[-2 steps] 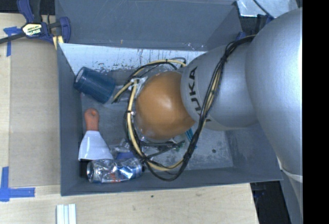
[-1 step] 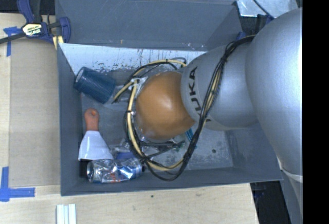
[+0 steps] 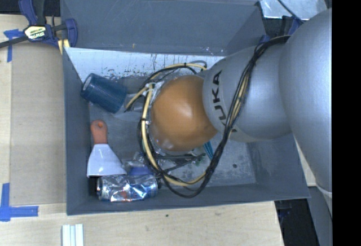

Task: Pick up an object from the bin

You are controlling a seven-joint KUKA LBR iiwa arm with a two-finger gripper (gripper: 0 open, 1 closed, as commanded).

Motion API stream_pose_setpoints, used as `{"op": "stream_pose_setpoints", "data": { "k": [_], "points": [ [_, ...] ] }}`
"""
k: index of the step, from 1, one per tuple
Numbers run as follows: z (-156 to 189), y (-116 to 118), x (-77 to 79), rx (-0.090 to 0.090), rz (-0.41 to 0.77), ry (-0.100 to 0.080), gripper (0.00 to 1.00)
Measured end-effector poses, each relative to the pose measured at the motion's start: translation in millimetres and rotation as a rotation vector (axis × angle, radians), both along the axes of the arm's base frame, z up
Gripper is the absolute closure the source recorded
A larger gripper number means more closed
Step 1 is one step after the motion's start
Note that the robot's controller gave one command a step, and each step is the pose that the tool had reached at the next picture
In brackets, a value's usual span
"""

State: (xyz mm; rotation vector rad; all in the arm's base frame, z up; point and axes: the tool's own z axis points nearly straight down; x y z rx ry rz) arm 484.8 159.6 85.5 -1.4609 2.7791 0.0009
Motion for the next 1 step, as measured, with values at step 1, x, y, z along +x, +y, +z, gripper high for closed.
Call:
{"op": "stream_pose_setpoints", "data": {
  "k": [1],
  "points": [
    [22.3, 0.6, 2.4, 0.004, -0.003, -0.009, 1.0]
  ]
}}
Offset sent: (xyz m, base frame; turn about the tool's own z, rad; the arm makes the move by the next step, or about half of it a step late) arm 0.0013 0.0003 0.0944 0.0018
